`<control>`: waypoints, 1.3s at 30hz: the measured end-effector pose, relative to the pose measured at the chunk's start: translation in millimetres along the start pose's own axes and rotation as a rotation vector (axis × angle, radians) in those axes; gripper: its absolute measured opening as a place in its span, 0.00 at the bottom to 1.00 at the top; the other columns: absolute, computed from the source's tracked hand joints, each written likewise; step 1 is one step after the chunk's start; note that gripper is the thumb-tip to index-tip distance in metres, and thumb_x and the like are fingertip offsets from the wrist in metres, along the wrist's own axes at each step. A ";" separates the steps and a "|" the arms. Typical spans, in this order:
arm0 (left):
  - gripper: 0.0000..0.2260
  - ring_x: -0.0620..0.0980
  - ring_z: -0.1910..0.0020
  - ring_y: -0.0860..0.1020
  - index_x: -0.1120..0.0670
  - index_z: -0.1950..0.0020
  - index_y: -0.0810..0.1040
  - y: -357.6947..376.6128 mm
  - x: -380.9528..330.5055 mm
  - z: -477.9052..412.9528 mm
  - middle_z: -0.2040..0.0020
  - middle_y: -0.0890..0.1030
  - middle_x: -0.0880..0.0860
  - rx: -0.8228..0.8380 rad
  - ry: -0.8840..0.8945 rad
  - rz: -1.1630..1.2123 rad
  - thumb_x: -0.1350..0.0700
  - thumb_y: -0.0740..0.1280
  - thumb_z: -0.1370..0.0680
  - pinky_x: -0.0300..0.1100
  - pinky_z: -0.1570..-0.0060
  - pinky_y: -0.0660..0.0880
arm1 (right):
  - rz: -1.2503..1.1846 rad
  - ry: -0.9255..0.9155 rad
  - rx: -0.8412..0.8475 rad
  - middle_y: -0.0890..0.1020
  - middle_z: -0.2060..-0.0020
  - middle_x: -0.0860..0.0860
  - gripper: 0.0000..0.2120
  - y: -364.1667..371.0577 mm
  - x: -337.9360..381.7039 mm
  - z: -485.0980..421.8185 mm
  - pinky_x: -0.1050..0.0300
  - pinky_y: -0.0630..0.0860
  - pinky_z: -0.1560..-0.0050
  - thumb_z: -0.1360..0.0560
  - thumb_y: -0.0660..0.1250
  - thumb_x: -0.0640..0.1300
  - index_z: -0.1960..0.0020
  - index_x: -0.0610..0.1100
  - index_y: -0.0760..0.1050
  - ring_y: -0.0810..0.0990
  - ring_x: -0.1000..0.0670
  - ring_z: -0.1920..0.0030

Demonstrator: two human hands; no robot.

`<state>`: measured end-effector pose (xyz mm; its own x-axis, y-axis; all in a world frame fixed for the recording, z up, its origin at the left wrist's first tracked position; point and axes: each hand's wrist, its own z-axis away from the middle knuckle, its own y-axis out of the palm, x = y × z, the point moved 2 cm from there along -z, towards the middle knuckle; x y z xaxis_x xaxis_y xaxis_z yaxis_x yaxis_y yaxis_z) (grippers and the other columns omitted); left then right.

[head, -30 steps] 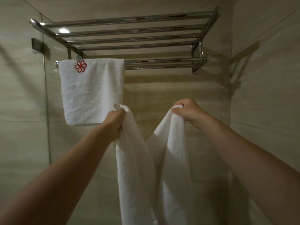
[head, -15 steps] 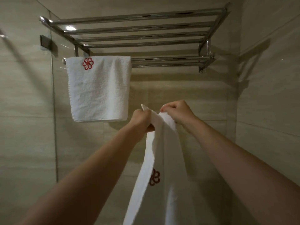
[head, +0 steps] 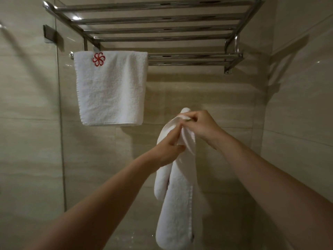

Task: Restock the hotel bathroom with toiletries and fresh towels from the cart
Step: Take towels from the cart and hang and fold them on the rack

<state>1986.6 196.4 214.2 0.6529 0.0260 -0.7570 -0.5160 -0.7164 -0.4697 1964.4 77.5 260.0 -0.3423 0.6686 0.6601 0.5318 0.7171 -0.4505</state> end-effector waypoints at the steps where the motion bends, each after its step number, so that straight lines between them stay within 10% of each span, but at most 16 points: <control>1: 0.31 0.40 0.32 0.62 0.47 0.23 0.53 -2.3 2.3 1.6 0.29 0.63 0.46 0.014 0.001 0.036 0.68 0.58 0.22 0.32 0.40 0.64 | -0.023 0.028 -0.110 0.80 0.55 0.50 0.10 -1.8 -4.1 -2.7 0.59 0.73 0.50 0.23 0.65 0.44 0.46 0.41 0.80 0.79 0.52 0.51; 6: 0.09 0.41 0.60 0.79 0.58 0.49 0.80 -31.0 19.7 1.4 0.57 0.81 0.52 -0.452 -0.018 0.112 0.64 0.60 0.22 0.28 0.61 0.73 | -0.360 0.296 -0.225 0.81 0.51 0.43 0.10 -1.0 -35.4 -7.8 0.52 0.77 0.47 0.22 0.63 0.47 0.50 0.40 0.75 0.80 0.46 0.50; 9: 0.11 0.47 0.56 0.76 0.57 0.51 0.79 -43.5 43.1 0.3 0.56 0.79 0.52 -0.629 -0.128 0.052 0.66 0.58 0.23 0.29 0.63 0.71 | -0.563 0.372 -0.213 0.80 0.49 0.44 0.09 2.5 -45.2 -6.4 0.52 0.76 0.44 0.21 0.61 0.46 0.48 0.40 0.74 0.78 0.47 0.47; 20: 0.13 0.50 0.61 0.68 0.60 0.53 0.79 -0.8 64.9 13.5 0.60 0.72 0.56 -0.088 -0.257 0.077 0.55 0.58 0.19 0.43 0.59 0.66 | -0.830 0.344 -0.049 0.82 0.53 0.46 0.11 4.7 -50.3 1.9 0.53 0.77 0.49 0.20 0.58 0.48 0.50 0.43 0.77 0.80 0.49 0.51; 27: 0.07 0.43 0.72 0.70 0.55 0.60 0.74 -9.8 57.2 13.5 0.66 0.74 0.52 -0.187 -0.166 0.388 0.58 0.64 0.23 0.31 0.72 0.67 | -0.850 0.373 -0.120 0.81 0.47 0.45 0.18 0.0 -59.2 -0.2 0.53 0.78 0.51 0.21 0.57 0.50 0.40 0.40 0.75 0.80 0.48 0.47; 34: 0.01 0.46 0.62 0.74 0.55 0.55 0.75 0.9 55.4 13.9 0.57 0.77 0.54 -0.141 -0.110 0.389 0.60 0.66 0.24 0.36 0.68 0.71 | -0.822 0.346 -0.163 0.81 0.57 0.46 0.15 5.1 -59.5 -5.6 0.55 0.78 0.56 0.21 0.58 0.50 0.48 0.41 0.76 0.80 0.49 0.55; 39: 0.19 0.53 0.48 0.79 0.48 0.39 0.69 11.7 47.9 16.1 0.44 0.77 0.54 -0.145 -0.157 0.256 0.55 0.71 0.27 0.45 0.54 0.78 | -0.747 0.291 -0.293 0.78 0.63 0.48 0.12 5.8 -54.8 -7.9 0.56 0.76 0.60 0.21 0.59 0.51 0.57 0.45 0.74 0.78 0.50 0.61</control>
<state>2002.9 200.6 165.1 0.4127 -0.0688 -0.9083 -0.5609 -0.8048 -0.1939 1992.4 43.5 226.0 -0.4915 -0.0657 0.8684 0.4385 0.8428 0.3120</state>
